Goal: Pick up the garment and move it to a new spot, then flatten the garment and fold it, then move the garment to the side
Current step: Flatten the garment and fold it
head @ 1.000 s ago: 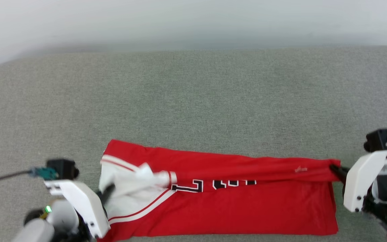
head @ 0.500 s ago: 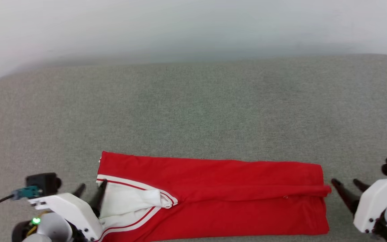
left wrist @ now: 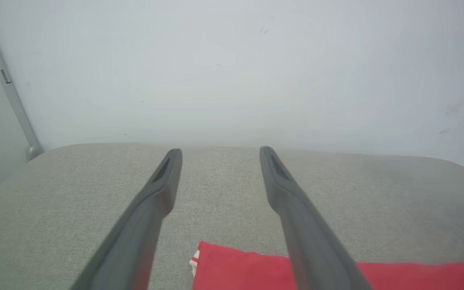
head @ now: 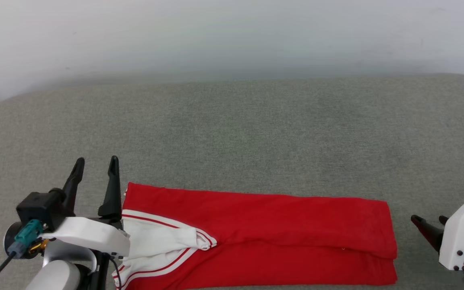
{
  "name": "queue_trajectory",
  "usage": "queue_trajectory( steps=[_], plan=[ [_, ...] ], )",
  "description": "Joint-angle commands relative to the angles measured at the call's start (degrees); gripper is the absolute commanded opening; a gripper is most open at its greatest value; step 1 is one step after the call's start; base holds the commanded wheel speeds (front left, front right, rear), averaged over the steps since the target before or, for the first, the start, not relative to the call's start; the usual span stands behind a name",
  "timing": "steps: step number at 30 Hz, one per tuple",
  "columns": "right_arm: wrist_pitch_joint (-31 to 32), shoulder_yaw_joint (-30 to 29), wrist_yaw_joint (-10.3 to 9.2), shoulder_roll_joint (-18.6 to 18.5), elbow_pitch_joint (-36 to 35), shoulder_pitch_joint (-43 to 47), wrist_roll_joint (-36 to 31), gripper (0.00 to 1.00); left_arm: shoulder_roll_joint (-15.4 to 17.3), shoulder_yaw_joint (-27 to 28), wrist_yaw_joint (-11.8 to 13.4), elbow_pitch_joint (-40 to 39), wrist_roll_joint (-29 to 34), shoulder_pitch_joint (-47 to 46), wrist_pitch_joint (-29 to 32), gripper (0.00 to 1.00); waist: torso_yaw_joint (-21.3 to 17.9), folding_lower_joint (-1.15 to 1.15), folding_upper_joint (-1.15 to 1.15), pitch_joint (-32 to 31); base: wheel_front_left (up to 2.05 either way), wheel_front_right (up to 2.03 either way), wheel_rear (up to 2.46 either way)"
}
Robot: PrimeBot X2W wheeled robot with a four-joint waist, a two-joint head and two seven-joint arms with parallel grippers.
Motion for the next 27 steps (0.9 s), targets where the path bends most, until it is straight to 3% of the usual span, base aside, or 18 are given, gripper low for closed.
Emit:
queue_trajectory(
  steps=[1, 9, 16, 17, 18, 19, 27],
  plan=[
    [0.47, 0.24, -0.02, 0.85, 0.39, -1.05, -0.02, 1.00, -0.41, -0.32, 0.08, 0.05, 1.11, -0.76, -0.84, 1.00, 0.96, 0.01, 0.00, 1.00, 0.00, 0.00, 0.00],
    [3.44, 0.53, -0.02, 4.21, 7.25, -2.68, -0.82, 1.00, -3.07, -2.13, -0.34, -0.26, 6.11, -2.41, -3.02, 1.00, 5.50, 0.01, 0.00, 4.98, 0.00, 0.00, 0.00],
    [4.35, 1.13, -0.02, 6.56, 14.83, -3.18, -2.06, 1.00, -3.31, -2.54, -0.84, -0.38, 7.79, -2.17, -3.24, 1.00, 6.52, 0.01, 0.00, 6.05, 0.00, 0.00, 0.00],
    [4.84, 1.40, -0.02, 6.81, 15.79, -3.15, -1.92, 0.83, -3.31, -2.62, -0.83, -0.25, 7.89, -1.96, -3.25, 1.00, 6.51, 0.01, 0.00, 6.01, 0.00, 0.00, 0.00],
    [5.06, 1.66, -0.02, 7.06, 16.44, -3.13, -1.65, 0.35, -3.34, -2.63, -0.82, -0.14, 8.06, -1.80, -3.26, 1.00, 6.45, 0.01, 0.00, 5.94, 0.00, 0.00, 0.00],
    [5.25, 1.91, -0.02, 7.42, 16.84, -3.24, -1.55, 0.00, -3.37, -2.56, -0.79, -0.01, 8.13, -1.62, -3.29, 1.00, 6.30, 0.01, 0.00, 5.77, 0.00, 0.00, 0.00],
    [3.17, 2.99, -0.02, 5.56, 14.74, -4.74, -0.86, 0.00, -2.33, -2.75, -1.30, 0.27, 9.18, 0.02, -3.36, 1.00, 4.42, 0.01, 0.00, 2.58, 0.00, 0.00, 0.00]
  ],
)
